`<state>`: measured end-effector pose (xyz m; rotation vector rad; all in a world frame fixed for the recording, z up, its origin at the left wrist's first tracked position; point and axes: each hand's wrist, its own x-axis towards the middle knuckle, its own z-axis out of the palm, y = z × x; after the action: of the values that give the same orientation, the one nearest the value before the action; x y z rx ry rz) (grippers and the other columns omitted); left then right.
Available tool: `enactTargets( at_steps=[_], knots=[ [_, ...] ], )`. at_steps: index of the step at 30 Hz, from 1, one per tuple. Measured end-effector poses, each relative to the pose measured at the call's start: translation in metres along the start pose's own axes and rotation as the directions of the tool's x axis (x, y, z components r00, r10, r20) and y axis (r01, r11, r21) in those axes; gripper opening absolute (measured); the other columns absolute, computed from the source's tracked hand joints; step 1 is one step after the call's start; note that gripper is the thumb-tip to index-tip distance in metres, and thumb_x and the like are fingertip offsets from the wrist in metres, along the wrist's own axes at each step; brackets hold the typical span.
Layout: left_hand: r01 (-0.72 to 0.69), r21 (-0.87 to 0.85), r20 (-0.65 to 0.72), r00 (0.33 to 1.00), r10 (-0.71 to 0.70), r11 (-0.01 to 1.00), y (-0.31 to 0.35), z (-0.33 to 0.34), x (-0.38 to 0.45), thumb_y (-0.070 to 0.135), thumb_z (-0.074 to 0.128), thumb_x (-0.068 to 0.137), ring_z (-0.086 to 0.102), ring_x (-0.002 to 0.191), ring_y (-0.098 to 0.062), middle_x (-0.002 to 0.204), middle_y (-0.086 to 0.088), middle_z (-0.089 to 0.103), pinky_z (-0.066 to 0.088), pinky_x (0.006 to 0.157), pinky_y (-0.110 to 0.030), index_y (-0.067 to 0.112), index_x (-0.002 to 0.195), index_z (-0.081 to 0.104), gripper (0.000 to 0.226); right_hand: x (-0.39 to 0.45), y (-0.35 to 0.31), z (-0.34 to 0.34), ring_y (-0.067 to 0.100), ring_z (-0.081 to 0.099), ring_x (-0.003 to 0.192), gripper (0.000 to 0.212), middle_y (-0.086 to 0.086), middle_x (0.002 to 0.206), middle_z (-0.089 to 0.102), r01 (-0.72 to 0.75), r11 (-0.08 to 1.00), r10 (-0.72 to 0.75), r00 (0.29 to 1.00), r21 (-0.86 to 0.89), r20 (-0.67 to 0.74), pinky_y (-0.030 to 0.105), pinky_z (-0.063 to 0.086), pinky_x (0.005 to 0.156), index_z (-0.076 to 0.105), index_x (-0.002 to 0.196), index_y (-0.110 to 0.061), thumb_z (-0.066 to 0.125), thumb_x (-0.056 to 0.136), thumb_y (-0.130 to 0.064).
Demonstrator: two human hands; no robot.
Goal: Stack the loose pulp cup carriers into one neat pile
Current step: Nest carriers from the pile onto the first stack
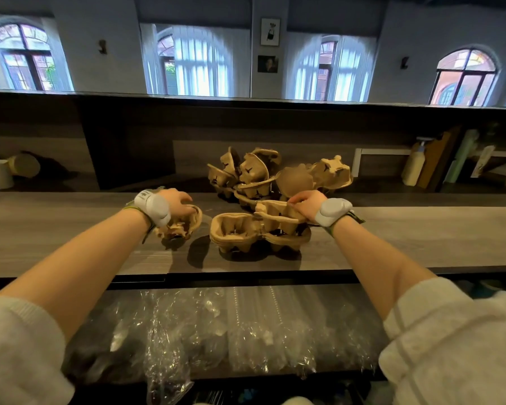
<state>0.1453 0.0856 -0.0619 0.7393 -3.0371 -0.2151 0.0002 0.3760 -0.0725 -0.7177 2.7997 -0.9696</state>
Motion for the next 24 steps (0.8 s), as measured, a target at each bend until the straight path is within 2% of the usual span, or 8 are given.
enactTargets(
  at_steps=[4,8,10,13,16,20,22,24],
  knots=[
    [-0.070,0.029,0.054,0.996,0.069,0.997,0.006,0.010,0.001,0.039,0.050,0.095,0.057,0.115,-0.023,0.130,-0.007,0.058,0.046,0.094,-0.034,0.017,0.138,0.047,0.048,-0.003,0.001,-0.004,0.026,0.053,0.122,0.032,0.010,0.133,0.058,0.027,1.000,-0.027,0.998,0.004,0.058,0.017,0.042,0.084,0.060,0.128,-0.008,0.046,0.099,-0.011],
    [-0.094,0.146,-0.006,0.995,0.096,0.985,0.009,0.019,0.005,0.043,0.049,0.094,0.050,0.122,-0.026,0.136,-0.009,0.049,0.046,0.096,-0.038,0.023,0.141,0.042,0.052,-0.001,0.001,0.003,0.025,0.053,0.121,0.031,0.005,0.132,0.059,-0.010,0.997,0.009,1.000,-0.080,-0.014,0.033,0.046,0.100,0.067,0.120,-0.018,0.045,0.098,-0.015],
    [-0.073,0.196,-0.024,0.997,0.079,0.978,0.007,0.023,0.007,0.049,0.047,0.093,0.046,0.126,-0.028,0.140,-0.008,0.044,0.047,0.097,-0.041,0.027,0.142,0.039,0.055,-0.002,0.000,0.010,0.026,0.055,0.118,0.031,0.006,0.130,0.060,-0.026,0.995,0.022,0.999,-0.098,-0.040,0.034,0.048,0.098,0.068,0.118,-0.018,0.046,0.097,-0.016],
    [-0.025,0.209,0.013,1.000,0.023,0.978,0.005,0.027,0.012,0.055,0.039,0.094,0.049,0.122,-0.029,0.136,-0.012,0.048,0.046,0.096,-0.041,0.022,0.141,0.040,0.057,-0.002,0.004,0.021,0.025,0.059,0.109,0.026,0.007,0.119,0.065,-0.045,0.985,0.024,0.991,-0.166,-0.129,0.036,0.051,0.093,0.071,0.108,-0.018,0.051,0.095,-0.028],
    [-0.006,0.212,-0.011,1.000,0.009,0.977,0.002,0.030,0.016,0.060,0.038,0.092,0.047,0.123,-0.030,0.136,-0.013,0.047,0.045,0.098,-0.044,0.022,0.141,0.041,0.062,-0.001,0.008,0.029,0.027,0.061,0.105,0.031,0.010,0.116,0.066,-0.068,0.994,0.062,0.996,-0.084,-0.071,0.034,0.050,0.089,0.068,0.114,-0.015,0.049,0.097,-0.033],
    [0.064,0.194,-0.044,0.997,-0.057,0.979,-0.004,0.029,0.018,0.065,0.044,0.087,0.039,0.132,-0.034,0.143,-0.016,0.040,0.039,0.103,-0.046,0.020,0.142,0.039,0.071,0.001,0.006,0.030,0.030,0.059,0.110,0.035,0.012,0.121,0.064,-0.072,0.997,0.072,0.997,-0.036,-0.002,0.032,0.045,0.089,0.065,0.121,-0.012,0.046,0.099,-0.032],
    [0.072,0.113,-0.053,0.996,-0.067,0.991,-0.006,0.027,0.020,0.064,0.046,0.087,0.052,0.119,-0.031,0.129,-0.015,0.055,0.045,0.095,-0.041,0.014,0.129,0.054,0.066,0.002,0.006,0.030,0.030,0.058,0.112,0.036,0.012,0.123,0.063,-0.088,0.995,0.088,0.996,-0.041,0.007,0.032,0.045,0.093,0.064,0.122,-0.013,0.045,0.099,-0.033],
    [0.067,-0.046,-0.045,0.997,-0.069,0.997,-0.008,0.026,0.023,0.057,0.047,0.090,0.063,0.096,-0.025,0.105,-0.010,0.067,0.050,0.082,-0.035,0.010,0.109,0.066,0.055,0.002,0.006,0.031,0.030,0.057,0.114,0.036,0.012,0.125,0.063,-0.097,0.994,0.098,0.995,-0.053,0.015,0.033,0.044,0.095,0.064,0.123,-0.013,0.045,0.099,-0.033]
  ],
)
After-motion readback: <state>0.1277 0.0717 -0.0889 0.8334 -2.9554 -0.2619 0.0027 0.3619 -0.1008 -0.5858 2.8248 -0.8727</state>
